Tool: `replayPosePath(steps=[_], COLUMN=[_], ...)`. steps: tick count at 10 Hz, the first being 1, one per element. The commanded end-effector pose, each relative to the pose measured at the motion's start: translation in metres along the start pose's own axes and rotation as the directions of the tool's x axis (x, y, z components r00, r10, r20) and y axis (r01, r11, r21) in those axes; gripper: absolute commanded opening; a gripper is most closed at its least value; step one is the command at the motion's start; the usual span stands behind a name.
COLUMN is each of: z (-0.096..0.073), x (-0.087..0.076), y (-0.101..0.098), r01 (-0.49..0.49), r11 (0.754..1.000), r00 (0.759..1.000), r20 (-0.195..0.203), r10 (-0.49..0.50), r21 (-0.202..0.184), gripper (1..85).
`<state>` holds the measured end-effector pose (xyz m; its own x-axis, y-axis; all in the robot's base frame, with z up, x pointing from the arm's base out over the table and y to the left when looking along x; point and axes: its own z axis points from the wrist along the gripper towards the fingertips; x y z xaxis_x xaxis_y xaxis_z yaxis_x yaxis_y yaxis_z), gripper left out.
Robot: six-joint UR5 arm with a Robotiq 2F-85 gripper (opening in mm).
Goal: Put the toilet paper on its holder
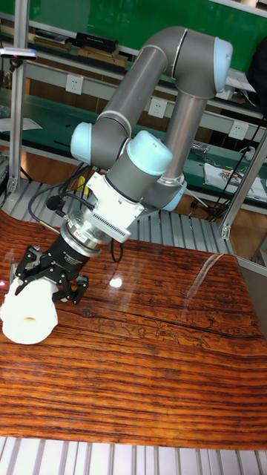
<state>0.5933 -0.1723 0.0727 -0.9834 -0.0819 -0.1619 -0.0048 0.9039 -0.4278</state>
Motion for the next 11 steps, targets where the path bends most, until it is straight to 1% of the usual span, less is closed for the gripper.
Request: replayPosePath(steps=[1,6,11], z=[0.002,-0.001,0.001], x=[0.004,0.012,0.018], y=[-0.002,0.001,0.0], r01=[-0.005,-0.022,-0.024], r11=[1.0,0.999,0.999], r00=[1.0,1.0,0.999], r20=[0.0,-0.023,-0.028], r10=[0.005,0.021,0.023], r21=[-0.014,-0.027,-0.03], gripper=[1.0,1.0,1.0])
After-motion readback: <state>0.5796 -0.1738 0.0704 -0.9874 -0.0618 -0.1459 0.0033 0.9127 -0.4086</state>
